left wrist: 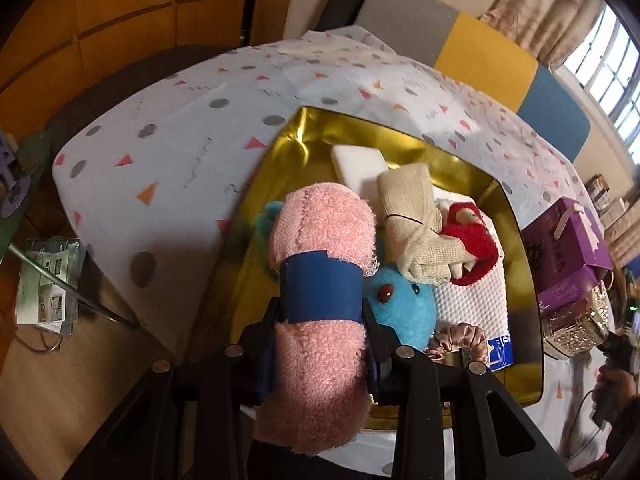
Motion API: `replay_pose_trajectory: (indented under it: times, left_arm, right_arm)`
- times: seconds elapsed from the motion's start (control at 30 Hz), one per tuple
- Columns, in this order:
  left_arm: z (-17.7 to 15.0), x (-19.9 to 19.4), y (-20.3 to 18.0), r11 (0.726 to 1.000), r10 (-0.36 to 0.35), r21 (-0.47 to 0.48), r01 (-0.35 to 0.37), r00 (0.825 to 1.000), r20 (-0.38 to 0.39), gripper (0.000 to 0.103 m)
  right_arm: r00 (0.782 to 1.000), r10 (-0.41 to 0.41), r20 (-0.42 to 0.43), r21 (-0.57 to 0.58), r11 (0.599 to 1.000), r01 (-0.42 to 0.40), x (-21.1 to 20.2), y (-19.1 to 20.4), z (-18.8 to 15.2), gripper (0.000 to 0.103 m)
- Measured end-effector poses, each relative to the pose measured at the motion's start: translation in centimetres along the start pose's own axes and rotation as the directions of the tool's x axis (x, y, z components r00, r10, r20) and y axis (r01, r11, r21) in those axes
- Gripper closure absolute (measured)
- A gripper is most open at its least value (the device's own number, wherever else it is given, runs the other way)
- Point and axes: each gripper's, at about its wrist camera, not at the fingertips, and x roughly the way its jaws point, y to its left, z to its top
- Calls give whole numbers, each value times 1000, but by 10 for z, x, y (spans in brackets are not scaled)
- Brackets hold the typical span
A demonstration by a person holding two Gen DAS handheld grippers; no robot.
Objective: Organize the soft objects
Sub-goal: 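Drop the pink towel roll into the tray with the left gripper while the right gripper grasps the glove, then carry the white knit glove into the gold tray and open the right gripper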
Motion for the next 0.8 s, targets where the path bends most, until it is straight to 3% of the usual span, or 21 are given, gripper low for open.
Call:
replay_pose_trajectory:
  times: [0.17, 0.3, 0.47, 0.63, 0.8]
  left_arm:
    - [14, 28, -10, 1000, 21, 23, -20, 999, -35, 67]
    - [23, 36, -17, 998, 49, 46, -49, 999, -17, 64]
    - [26, 21, -27, 989, 102, 103, -109, 992, 72, 53]
    - [25, -1, -34, 982, 103, 139, -125, 983, 154, 47]
    - [22, -18, -39, 984, 72, 149, -101, 980, 188, 40]
  right_arm:
    - [1000, -4, -3, -4, 1000, 4, 0, 1, 0, 47]
    - [1000, -5, -4, -5, 1000, 5, 0, 1, 0, 48]
    - [1000, -9, 2, -11, 1000, 9, 1, 2, 1, 48]
    - [1000, -12, 3, -15, 1000, 12, 1, 3, 1, 48]
    - [1000, -12, 4, -16, 1000, 12, 1, 3, 0, 49]
